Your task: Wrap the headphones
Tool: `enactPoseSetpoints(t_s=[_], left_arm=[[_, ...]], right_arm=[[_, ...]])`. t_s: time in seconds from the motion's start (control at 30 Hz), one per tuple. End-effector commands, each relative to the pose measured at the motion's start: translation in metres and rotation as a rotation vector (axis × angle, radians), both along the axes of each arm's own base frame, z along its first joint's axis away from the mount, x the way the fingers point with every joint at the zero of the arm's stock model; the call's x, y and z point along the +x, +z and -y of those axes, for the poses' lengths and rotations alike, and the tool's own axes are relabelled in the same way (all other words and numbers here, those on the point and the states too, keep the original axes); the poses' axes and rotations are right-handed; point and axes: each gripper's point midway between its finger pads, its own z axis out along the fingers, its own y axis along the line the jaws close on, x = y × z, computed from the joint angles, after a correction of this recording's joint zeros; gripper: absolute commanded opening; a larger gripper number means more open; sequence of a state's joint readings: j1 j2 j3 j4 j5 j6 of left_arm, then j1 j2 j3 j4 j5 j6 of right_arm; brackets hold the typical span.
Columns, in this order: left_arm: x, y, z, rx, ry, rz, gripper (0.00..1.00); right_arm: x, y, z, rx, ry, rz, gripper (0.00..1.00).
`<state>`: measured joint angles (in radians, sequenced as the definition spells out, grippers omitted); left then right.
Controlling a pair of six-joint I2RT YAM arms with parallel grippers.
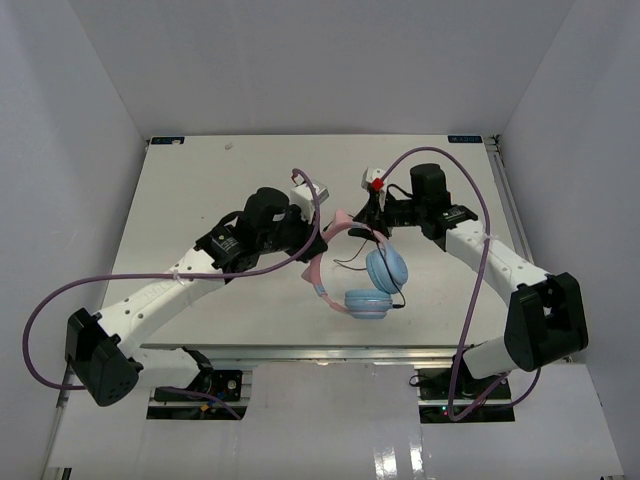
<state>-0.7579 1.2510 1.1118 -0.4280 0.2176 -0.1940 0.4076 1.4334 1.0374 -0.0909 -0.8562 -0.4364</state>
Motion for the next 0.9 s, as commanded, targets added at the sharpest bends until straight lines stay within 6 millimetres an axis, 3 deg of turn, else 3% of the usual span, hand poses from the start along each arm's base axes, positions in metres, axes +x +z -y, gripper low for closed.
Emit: enactPoseSetpoints(t_s=[0.0, 0.13, 0.43, 0.53, 0.87], left_arm=[[0.002, 0.070, 0.016, -0.161, -0.007, 0.085, 0.00], [0.007, 0.084, 0.020, -0.193, 0.023, 0.074, 0.00], [0.023, 0.165, 0.002, -0.391, 0.224, 0.150, 0.00], [0.026, 0.187, -0.004, -0.457, 0.278, 0.167, 0.00], [0.045, 0.222, -0.021, -0.620, 0.449, 0.205, 0.00]], right_arm=[[-0.019, 0.021, -0.014, 0.116, 0.143, -0.041, 0.47], [-0.033, 0.026, -0.020, 0.202, 0.217, -0.114, 0.58], [-0.063, 0.025, -0.021, 0.329, 0.313, -0.277, 0.69], [-0.068, 0.035, -0.020, 0.369, 0.339, -0.258, 0.71], [-0.079, 0.031, -0.018, 0.379, 0.341, -0.308, 0.71]])
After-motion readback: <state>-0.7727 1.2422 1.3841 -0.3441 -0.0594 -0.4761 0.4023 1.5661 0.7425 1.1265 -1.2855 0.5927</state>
